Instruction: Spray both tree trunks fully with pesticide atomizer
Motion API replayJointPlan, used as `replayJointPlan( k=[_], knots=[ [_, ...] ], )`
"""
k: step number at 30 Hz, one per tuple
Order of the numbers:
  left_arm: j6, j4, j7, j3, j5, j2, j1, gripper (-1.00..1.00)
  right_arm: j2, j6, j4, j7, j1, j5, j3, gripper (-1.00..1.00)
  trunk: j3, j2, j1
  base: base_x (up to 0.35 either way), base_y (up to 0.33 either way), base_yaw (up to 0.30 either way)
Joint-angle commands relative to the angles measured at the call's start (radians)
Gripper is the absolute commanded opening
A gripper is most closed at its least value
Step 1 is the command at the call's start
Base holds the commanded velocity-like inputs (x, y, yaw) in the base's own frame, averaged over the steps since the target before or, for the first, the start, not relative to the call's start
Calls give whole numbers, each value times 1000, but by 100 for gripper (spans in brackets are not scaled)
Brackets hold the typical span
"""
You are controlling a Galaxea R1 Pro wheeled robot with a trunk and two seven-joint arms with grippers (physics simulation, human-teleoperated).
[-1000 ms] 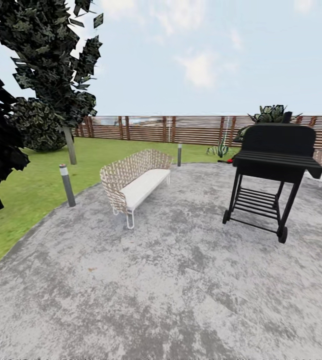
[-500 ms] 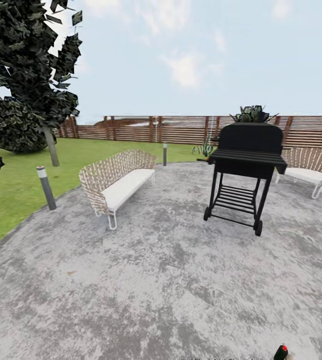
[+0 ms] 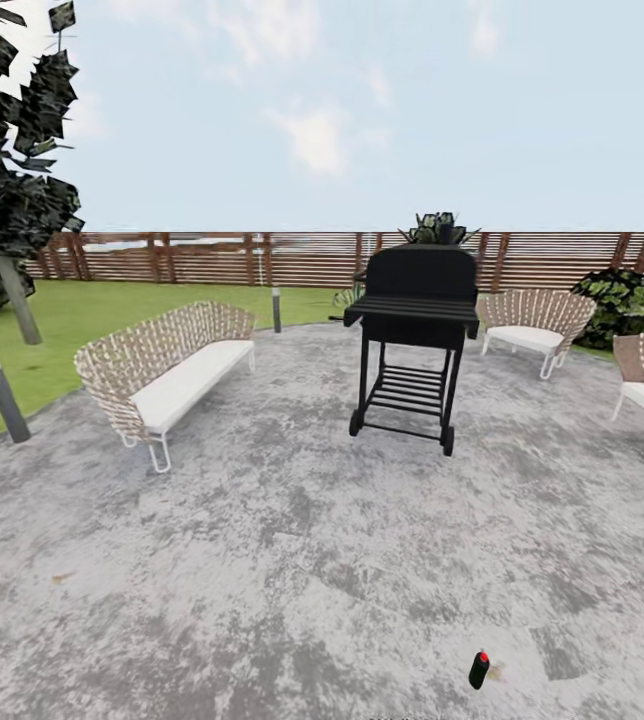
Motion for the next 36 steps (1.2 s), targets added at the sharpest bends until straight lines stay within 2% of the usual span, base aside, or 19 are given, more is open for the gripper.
replayJointPlan(
  k=[1, 36],
  knots=[
    [0, 0, 0, 0, 0, 0, 0, 100, 0, 0, 0, 0, 0, 0, 0, 100, 0, 0, 0, 0, -270, -269],
    [-2, 0, 2, 0, 0, 1, 0, 100, 5, -2, -2, -2, 0, 0, 2, 100, 0, 0, 0, 102, -269, -11]
  ],
)
